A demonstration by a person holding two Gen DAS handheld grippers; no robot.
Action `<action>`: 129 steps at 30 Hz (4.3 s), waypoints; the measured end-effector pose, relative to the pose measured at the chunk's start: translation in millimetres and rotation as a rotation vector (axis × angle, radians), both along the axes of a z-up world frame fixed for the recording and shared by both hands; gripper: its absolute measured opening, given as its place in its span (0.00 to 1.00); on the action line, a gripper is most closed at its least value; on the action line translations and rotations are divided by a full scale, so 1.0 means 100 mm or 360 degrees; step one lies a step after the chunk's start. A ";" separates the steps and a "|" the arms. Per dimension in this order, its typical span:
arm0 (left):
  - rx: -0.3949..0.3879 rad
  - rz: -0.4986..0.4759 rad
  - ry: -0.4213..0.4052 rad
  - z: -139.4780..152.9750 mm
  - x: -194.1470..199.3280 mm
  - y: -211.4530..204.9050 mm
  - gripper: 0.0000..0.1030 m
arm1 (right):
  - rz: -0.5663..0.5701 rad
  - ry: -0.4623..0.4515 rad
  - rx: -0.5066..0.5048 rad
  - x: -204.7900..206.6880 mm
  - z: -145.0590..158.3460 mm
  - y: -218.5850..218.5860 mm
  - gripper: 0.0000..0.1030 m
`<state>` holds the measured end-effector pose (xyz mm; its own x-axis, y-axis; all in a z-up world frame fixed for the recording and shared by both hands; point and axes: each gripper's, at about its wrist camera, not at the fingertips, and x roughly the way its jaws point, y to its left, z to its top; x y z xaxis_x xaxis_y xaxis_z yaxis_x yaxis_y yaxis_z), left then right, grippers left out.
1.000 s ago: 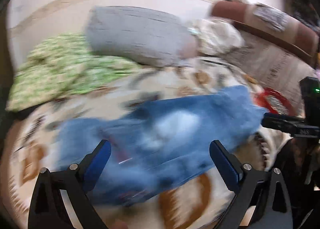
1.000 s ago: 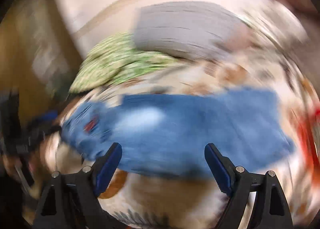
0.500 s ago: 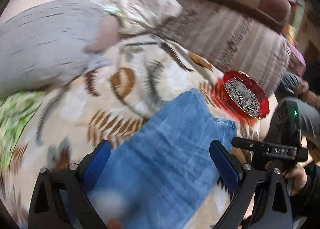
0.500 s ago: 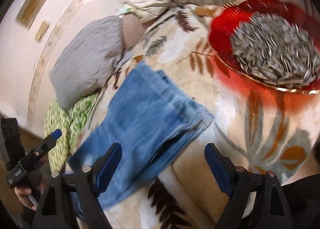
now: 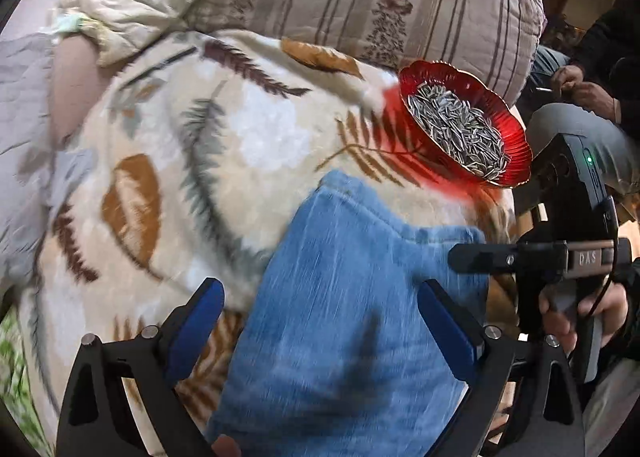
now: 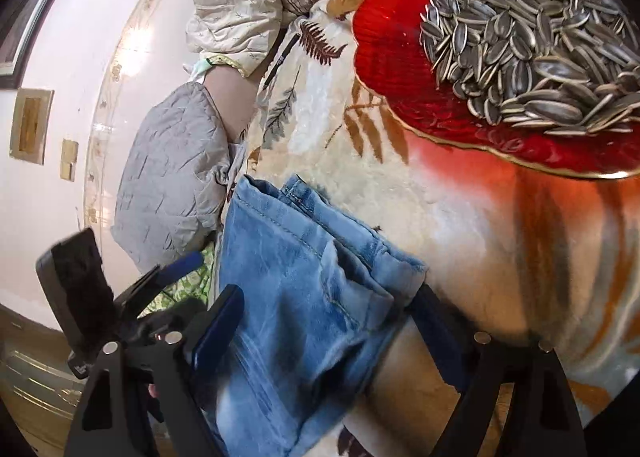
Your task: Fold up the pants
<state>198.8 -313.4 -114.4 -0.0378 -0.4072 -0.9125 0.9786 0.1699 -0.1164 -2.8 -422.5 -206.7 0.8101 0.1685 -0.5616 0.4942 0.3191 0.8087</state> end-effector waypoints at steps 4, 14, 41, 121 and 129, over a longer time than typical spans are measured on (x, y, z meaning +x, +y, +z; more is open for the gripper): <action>0.0162 -0.0063 0.0003 -0.21 0.05 -0.15 0.58 | 0.0003 0.0034 0.0014 0.02 -0.09 -0.05 0.48; 0.0087 -0.0060 -0.0150 -0.12 -0.02 -0.02 0.23 | 0.0049 0.0004 -0.0148 0.06 -0.07 -0.01 0.17; -0.0498 0.0701 -0.0190 0.53 0.04 1.96 0.87 | 0.0655 -0.0508 -0.1467 0.25 1.34 1.83 0.16; -0.1416 0.2817 0.0164 -0.75 -1.49 5.06 0.96 | 0.3408 0.0024 -0.1237 3.13 0.34 5.56 0.82; -0.1297 0.2878 0.0139 -0.76 -1.55 5.08 0.40 | 0.3404 -0.0011 -0.1438 3.00 0.37 5.68 0.32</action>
